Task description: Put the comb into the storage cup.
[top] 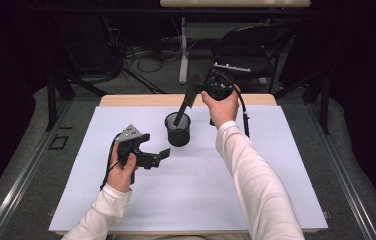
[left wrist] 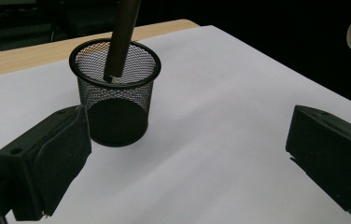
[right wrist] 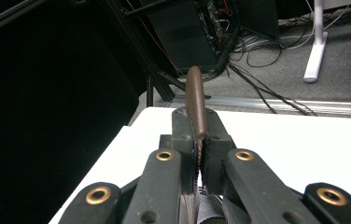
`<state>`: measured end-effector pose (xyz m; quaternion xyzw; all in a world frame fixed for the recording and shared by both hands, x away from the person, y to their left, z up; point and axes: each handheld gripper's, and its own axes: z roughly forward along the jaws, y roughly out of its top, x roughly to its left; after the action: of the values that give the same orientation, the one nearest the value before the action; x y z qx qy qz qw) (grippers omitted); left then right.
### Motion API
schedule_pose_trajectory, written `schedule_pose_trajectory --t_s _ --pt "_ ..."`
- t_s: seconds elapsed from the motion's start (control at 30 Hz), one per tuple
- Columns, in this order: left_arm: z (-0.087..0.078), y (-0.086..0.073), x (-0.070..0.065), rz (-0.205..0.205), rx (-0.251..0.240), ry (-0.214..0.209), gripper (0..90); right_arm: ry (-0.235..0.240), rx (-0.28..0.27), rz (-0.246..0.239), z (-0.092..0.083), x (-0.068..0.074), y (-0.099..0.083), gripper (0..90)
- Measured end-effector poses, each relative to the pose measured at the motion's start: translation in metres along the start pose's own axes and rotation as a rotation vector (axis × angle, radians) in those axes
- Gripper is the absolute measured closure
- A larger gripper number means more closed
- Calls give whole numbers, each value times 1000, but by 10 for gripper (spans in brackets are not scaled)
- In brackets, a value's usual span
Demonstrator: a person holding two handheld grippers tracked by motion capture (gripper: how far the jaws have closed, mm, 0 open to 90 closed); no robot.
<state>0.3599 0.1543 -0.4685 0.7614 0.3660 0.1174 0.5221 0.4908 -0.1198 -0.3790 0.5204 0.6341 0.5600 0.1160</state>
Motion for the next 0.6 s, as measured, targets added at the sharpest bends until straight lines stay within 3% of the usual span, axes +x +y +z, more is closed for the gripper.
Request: schedule_pose_trajectory --t_s 0.6 --pt "1 0 0 -1 1 -2 5 -1 30 0 11 -3 -17 867"
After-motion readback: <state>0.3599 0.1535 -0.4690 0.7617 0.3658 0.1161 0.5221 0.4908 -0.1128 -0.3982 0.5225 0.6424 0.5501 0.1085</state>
